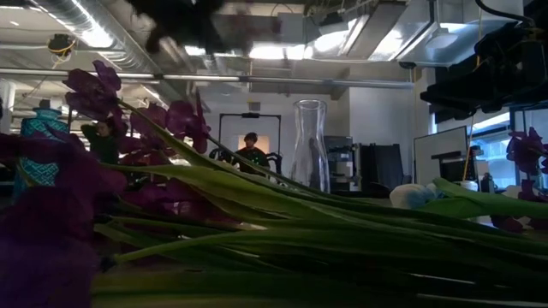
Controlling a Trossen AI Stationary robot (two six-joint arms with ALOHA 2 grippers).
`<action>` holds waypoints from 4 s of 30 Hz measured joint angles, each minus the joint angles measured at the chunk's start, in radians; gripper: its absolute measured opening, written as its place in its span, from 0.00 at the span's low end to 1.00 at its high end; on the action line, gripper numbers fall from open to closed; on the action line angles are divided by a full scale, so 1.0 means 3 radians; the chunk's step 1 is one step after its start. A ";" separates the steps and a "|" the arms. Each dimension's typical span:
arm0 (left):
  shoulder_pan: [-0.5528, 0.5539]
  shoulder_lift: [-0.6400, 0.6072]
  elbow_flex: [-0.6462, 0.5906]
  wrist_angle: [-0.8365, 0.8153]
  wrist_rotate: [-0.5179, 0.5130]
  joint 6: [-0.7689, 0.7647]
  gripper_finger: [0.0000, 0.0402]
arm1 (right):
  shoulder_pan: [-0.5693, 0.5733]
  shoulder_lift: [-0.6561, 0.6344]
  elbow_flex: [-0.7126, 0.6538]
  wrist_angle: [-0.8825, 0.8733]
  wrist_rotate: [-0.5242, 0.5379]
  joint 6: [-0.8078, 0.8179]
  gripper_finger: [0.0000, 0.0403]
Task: Sort flowers into vase by color
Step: Put the top purple flowers into the blue flower vase
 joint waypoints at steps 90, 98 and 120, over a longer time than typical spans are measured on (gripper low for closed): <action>-0.0344 0.1822 0.0179 0.4588 0.2771 0.1562 0.03 | 0.1195 0.4770 0.3067 0.2105 0.0372 -0.0276 0.37; -0.0343 0.1692 0.0177 0.4006 0.2730 0.1376 0.16 | 0.1132 0.4762 0.3072 0.1869 0.0377 -0.0271 0.04; -0.0165 0.1171 0.0174 0.1617 0.2162 0.0739 0.45 | 0.0952 0.4284 0.3073 0.0072 0.0435 -0.0198 0.01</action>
